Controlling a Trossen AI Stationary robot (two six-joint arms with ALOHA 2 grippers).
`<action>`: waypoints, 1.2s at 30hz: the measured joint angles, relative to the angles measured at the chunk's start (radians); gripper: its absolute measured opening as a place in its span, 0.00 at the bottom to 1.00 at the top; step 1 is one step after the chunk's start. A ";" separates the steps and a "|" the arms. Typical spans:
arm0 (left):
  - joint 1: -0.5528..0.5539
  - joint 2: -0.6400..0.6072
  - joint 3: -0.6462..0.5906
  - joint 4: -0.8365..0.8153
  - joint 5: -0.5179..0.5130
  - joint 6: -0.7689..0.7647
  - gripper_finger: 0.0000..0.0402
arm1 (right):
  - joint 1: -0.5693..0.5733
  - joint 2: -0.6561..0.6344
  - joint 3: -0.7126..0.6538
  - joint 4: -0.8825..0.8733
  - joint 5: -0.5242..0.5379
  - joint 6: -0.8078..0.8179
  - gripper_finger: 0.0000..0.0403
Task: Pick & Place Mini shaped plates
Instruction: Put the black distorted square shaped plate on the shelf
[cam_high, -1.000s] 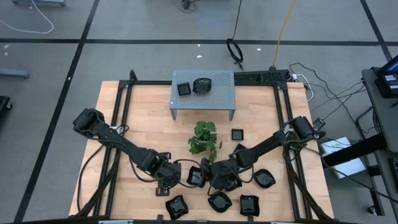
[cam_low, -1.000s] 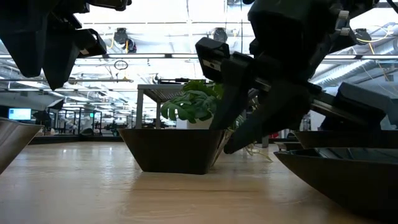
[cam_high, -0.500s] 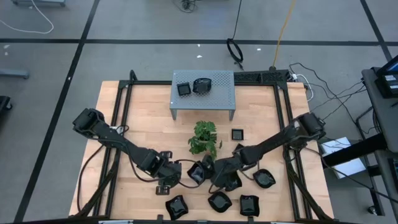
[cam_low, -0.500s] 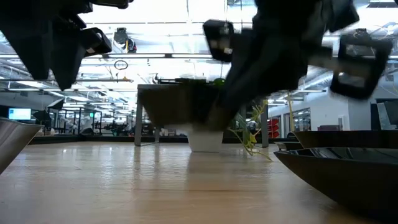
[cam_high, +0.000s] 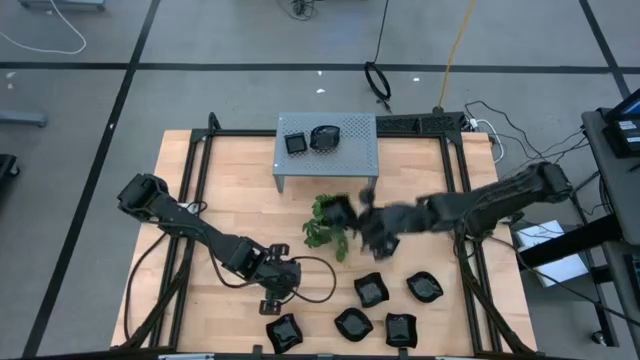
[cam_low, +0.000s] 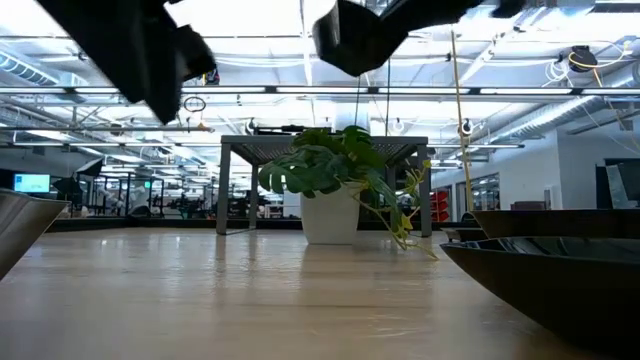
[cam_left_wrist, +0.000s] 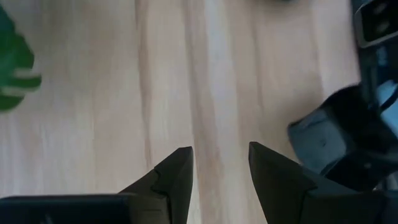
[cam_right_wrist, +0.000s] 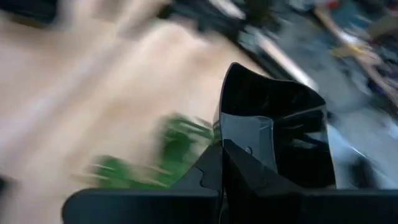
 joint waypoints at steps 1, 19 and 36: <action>0.000 0.000 0.000 0.020 0.000 0.001 0.40 | -0.035 -0.019 0.000 -0.007 0.015 -0.001 0.00; 0.087 -0.091 0.010 0.203 -0.017 -0.015 0.40 | -0.627 0.008 -0.001 -0.050 -0.196 0.000 0.00; 0.023 -0.363 0.010 0.194 -0.297 0.098 0.40 | -0.685 0.070 -0.001 -0.040 -0.219 -0.034 0.07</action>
